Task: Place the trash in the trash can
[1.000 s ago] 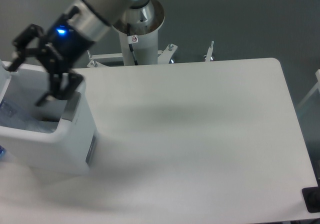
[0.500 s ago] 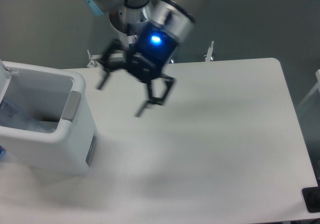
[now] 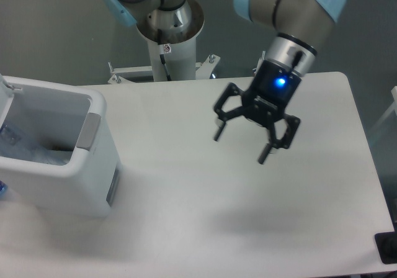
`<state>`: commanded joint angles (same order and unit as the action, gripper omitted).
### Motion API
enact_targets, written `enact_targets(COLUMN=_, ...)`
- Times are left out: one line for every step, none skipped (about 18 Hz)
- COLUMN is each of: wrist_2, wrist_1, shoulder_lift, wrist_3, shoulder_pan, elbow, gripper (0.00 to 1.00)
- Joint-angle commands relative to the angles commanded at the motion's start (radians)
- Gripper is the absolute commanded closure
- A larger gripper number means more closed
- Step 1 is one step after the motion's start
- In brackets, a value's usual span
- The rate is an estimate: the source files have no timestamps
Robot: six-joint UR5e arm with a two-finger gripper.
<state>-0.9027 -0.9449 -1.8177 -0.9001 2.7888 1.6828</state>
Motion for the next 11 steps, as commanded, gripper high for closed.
enact_targets(wrist_2=-0.081, wrist_1=0.000, shoulder_lift=-0.005, wrist_3=-0.029, shoulder_pan=-0.002, elbow=0.003, gripper=0.00)
enact_targets(wrist_2=-0.157, wrist_1=0.000, shoulder_lift=-0.012, wrist_3=-0.055, shoulder_pan=-0.003, elbow=0.005, gripper=0.00)
enact_targets(wrist_2=-0.221, wrist_1=0.000, shoulder_lift=-0.015, wrist_3=-0.087, shoulder_pan=-0.003, elbow=0.009, gripper=0.00)
enact_targets(wrist_2=-0.273, wrist_1=0.000, shoulder_lift=-0.018, wrist_3=-0.126, shoulder_pan=-0.003, elbow=0.012, gripper=0.00)
enact_targets(wrist_2=-0.307, wrist_1=0.003, shoulder_lift=-0.025, wrist_3=-0.164, shoulder_pan=-0.003, elbow=0.017, gripper=0.00)
enact_targets(wrist_2=-0.326, wrist_1=0.003, shoulder_lift=-0.026, wrist_3=-0.192, shoulder_pan=-0.002, elbow=0.017, gripper=0.00)
enact_targets(wrist_2=-0.343, wrist_1=0.002, shoulder_lift=-0.032, wrist_3=-0.207, shoulder_pan=-0.002, elbow=0.018, gripper=0.00)
enact_targets(wrist_2=-0.376, wrist_1=0.000, shoulder_lift=-0.035, wrist_3=-0.215, shoulder_pan=-0.002, elbow=0.020, gripper=0.00)
enact_targets(wrist_2=-0.419, wrist_1=0.002, shoulder_lift=-0.035, wrist_3=-0.217, shoulder_pan=-0.003, elbow=0.017, gripper=0.00)
enact_targets(wrist_2=-0.453, wrist_1=0.000, shoulder_lift=-0.035, wrist_3=-0.218, shoulder_pan=-0.006, elbow=0.014, gripper=0.00)
enact_targets(wrist_2=-0.487, wrist_1=0.000, shoulder_lift=-0.037, wrist_3=-0.221, shoulder_pan=-0.008, elbow=0.012, gripper=0.00)
